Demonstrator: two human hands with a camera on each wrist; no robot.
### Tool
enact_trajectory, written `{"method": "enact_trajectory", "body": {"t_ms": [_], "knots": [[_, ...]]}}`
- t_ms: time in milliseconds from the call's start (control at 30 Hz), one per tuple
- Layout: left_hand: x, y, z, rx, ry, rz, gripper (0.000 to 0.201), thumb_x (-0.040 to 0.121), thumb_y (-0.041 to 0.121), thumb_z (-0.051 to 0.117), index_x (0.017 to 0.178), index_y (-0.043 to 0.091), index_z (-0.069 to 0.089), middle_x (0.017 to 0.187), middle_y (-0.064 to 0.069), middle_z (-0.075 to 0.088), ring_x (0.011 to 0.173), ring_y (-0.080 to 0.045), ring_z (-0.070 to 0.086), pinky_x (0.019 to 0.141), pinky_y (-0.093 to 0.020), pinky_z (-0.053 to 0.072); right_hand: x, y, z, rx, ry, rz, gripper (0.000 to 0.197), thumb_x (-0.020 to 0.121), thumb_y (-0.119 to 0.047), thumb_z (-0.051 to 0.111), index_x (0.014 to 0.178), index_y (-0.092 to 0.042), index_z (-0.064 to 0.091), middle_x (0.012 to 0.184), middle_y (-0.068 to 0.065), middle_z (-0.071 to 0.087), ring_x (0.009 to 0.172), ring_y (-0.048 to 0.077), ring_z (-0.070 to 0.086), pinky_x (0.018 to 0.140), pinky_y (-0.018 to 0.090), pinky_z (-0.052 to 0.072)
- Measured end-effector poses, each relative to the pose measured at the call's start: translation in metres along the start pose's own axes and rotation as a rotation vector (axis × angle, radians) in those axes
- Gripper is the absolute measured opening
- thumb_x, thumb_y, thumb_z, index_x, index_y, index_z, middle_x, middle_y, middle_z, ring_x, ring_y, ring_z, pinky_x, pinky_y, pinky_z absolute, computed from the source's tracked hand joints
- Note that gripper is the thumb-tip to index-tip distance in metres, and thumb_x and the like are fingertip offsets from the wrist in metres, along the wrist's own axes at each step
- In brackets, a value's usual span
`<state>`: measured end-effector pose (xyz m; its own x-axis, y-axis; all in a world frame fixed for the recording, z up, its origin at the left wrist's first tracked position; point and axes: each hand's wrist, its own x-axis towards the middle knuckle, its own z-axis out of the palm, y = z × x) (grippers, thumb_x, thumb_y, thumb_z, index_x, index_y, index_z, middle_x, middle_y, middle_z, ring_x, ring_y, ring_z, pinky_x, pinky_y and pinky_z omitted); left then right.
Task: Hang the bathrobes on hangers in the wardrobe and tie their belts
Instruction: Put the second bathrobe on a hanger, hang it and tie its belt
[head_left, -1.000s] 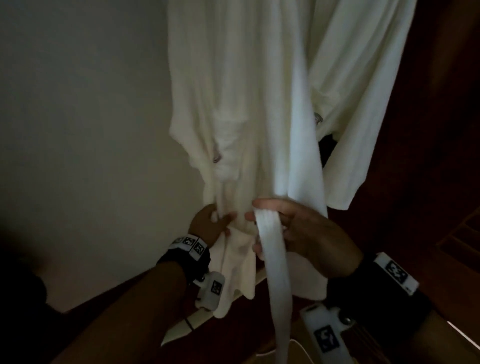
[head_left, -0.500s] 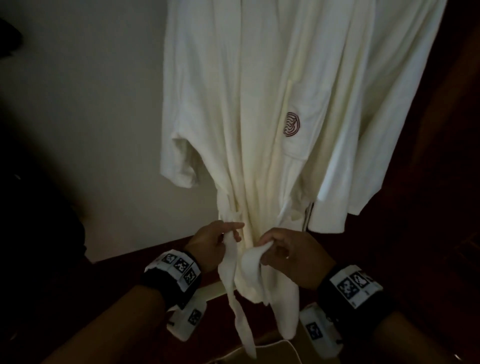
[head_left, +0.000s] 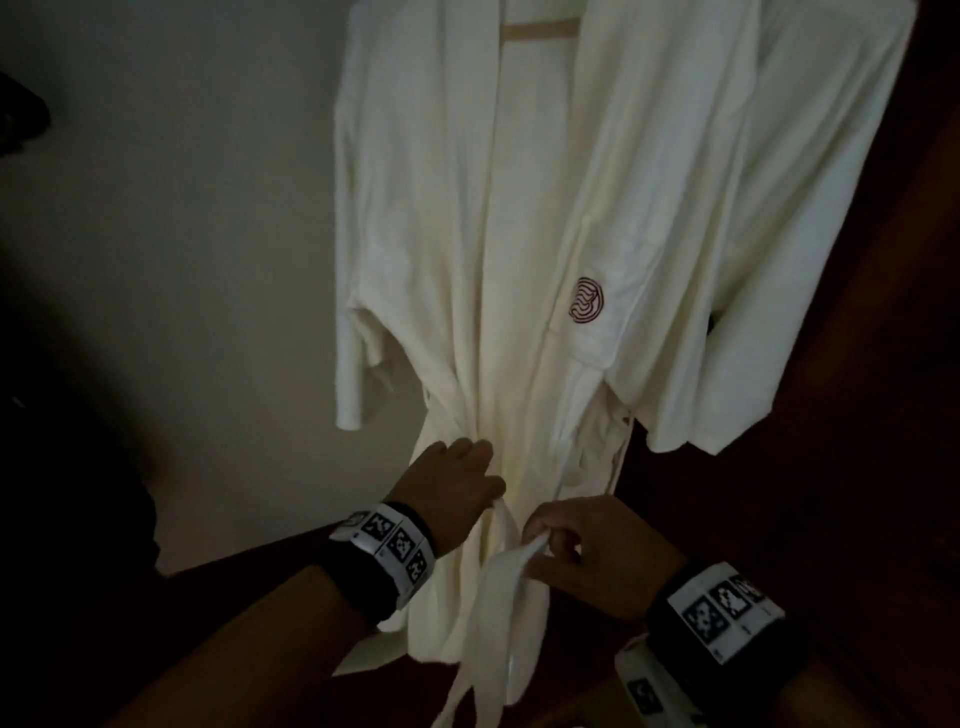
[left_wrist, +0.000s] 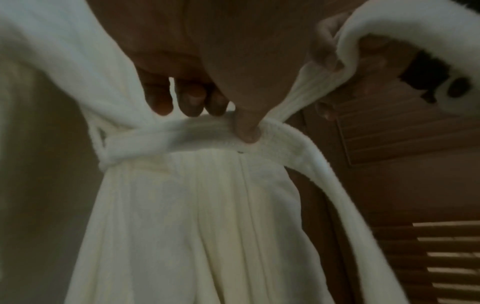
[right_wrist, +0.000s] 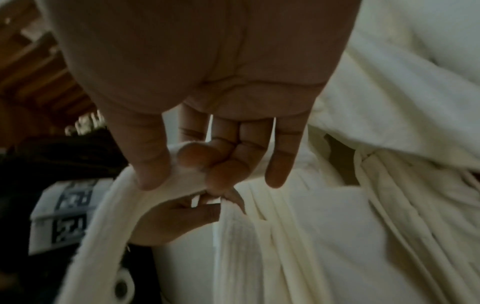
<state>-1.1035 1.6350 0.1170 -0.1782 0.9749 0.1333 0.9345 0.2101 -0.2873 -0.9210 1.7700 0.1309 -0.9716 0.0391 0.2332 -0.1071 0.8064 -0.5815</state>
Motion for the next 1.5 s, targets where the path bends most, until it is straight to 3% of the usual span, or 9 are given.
{"method": "enact_trajectory", "body": {"t_ms": [133,300,433,633,833,1000,1200,1300,1500], "knots": [[0.009,-0.02,0.009,-0.073,-0.025,0.211,0.033,0.087,0.034,0.04,0.089,0.021,0.07,0.104,0.0,0.065,0.102,-0.024,0.058,0.099,-0.041,0.04,0.019,0.003,0.021,-0.077,0.104,-0.016,0.03,0.083,-0.054,0.061,0.094,-0.027,0.068,0.091,-0.012,0.044,0.081,0.003,0.052,0.063,0.014,0.045],[0.016,-0.052,0.017,-0.724,-0.152,0.089,0.043,0.1,0.037,0.034,0.064,0.016,0.048,0.071,-0.003,0.062,0.065,-0.011,0.054,0.063,-0.014,0.033,0.048,-0.011,0.038,-0.071,0.18,-0.028,0.017,0.088,-0.037,0.058,0.082,-0.021,0.057,0.093,-0.007,0.038,0.079,0.008,0.048,0.061,0.026,0.047],[0.018,-0.071,0.022,-0.975,-0.281,0.085,0.041,0.098,0.043,0.042,0.06,0.028,0.048,0.063,0.009,0.051,0.059,0.001,0.047,0.067,-0.02,0.039,0.07,-0.006,0.048,-0.125,0.163,0.047,0.012,0.088,-0.043,0.048,0.081,-0.032,0.05,0.091,-0.003,0.04,0.082,0.014,0.046,0.069,0.039,0.047],[0.008,-0.08,0.027,-1.304,-0.27,0.048,0.044,0.091,0.047,0.042,0.1,0.014,0.069,0.103,-0.001,0.071,0.098,-0.012,0.064,0.094,-0.031,0.049,0.096,0.01,0.049,-0.254,0.228,0.222,0.035,0.089,-0.059,0.042,0.082,-0.027,0.055,0.094,-0.002,0.039,0.085,0.017,0.043,0.076,0.032,0.038],[0.009,-0.068,0.033,-1.64,-0.33,-0.123,0.02,0.098,0.01,0.045,0.088,0.015,0.061,0.077,0.016,0.072,0.116,-0.012,0.058,0.075,-0.006,0.045,0.096,0.017,0.065,-0.095,0.414,0.362,0.041,0.088,-0.058,0.043,0.091,-0.022,0.062,0.099,-0.003,0.04,0.095,0.014,0.042,0.084,0.026,0.035],[-0.002,-0.073,0.031,-1.335,-0.275,0.125,0.05,0.077,0.059,0.058,0.108,0.02,0.066,0.104,0.003,0.071,0.097,-0.009,0.066,0.09,-0.036,0.053,0.094,0.017,0.071,0.096,0.539,0.489,0.027,0.082,-0.057,0.058,0.083,-0.03,0.053,0.099,-0.007,0.04,0.094,0.009,0.047,0.085,0.027,0.045],[-0.001,-0.077,0.033,-1.589,-0.219,0.017,0.037,0.083,0.044,0.061,0.104,0.013,0.067,0.104,-0.006,0.071,0.1,-0.022,0.066,0.093,-0.046,0.051,0.086,0.006,0.093,0.981,0.652,0.846,0.053,0.08,-0.062,0.062,0.11,-0.023,0.043,0.106,0.015,0.058,0.088,0.027,0.062,0.082,0.051,0.055],[0.003,-0.088,0.042,-1.386,-0.12,-0.06,0.046,0.078,0.056,0.054,0.102,0.018,0.066,0.101,-0.001,0.071,0.096,-0.017,0.065,0.092,-0.042,0.051,0.07,-0.01,0.092,1.261,0.563,0.804,0.08,0.07,-0.064,0.07,0.123,-0.011,0.042,0.083,0.022,0.064,0.069,0.031,0.063,0.064,0.044,0.054],[-0.007,-0.098,0.077,-0.625,-0.063,-0.051,0.08,0.073,0.067,0.019,0.114,0.016,0.065,0.106,-0.002,0.068,0.103,-0.024,0.061,0.094,-0.037,0.04,0.057,-0.054,0.01,1.377,0.387,0.452,0.059,0.065,-0.028,0.086,0.108,0.004,0.06,0.082,0.025,0.063,0.056,0.03,0.064,0.053,0.035,0.055]]}}
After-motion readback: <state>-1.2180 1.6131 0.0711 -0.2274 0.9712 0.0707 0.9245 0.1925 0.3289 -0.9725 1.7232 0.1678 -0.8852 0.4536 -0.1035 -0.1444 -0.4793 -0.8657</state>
